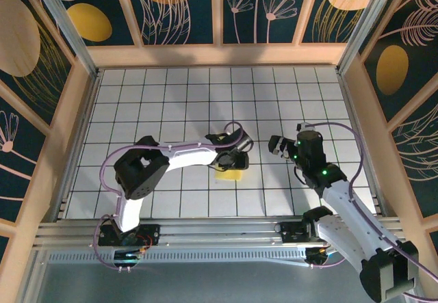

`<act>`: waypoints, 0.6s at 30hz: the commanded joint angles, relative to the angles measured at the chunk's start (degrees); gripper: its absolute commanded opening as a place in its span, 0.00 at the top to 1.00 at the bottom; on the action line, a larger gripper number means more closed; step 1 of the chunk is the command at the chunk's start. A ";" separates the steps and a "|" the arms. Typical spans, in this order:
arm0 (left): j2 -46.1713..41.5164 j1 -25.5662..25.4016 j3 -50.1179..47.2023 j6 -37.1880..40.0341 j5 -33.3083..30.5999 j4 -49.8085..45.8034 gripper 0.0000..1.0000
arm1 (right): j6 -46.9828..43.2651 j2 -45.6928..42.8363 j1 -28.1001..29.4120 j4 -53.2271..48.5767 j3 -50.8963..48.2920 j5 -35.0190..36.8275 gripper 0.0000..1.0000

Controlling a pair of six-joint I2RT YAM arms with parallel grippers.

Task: Fold a paper plane with a square sheet of paper (fold left side to right side)
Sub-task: Turn over the paper at the center of the table.

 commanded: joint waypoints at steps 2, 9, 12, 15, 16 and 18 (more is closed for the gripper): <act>-6.12 1.48 -2.48 0.04 7.54 9.97 0.46 | 0.86 3.03 -1.73 0.75 2.93 -9.45 0.06; -19.98 5.59 -13.00 0.45 6.62 17.41 0.42 | 5.80 11.47 -1.76 4.68 4.82 -25.82 0.38; -26.60 8.87 -21.16 -1.04 6.27 21.08 0.41 | 9.74 16.11 -0.72 9.81 3.85 -31.28 0.56; -32.89 12.41 -29.35 -3.69 6.17 24.95 0.41 | 11.75 21.68 2.24 14.09 3.43 -32.13 0.70; -34.66 13.21 -31.67 -4.60 6.18 26.20 0.41 | 12.02 23.57 3.19 14.83 3.66 -31.80 0.74; -38.54 14.34 -36.19 -6.45 5.47 28.25 0.40 | 12.63 27.91 5.26 16.30 4.58 -30.91 0.83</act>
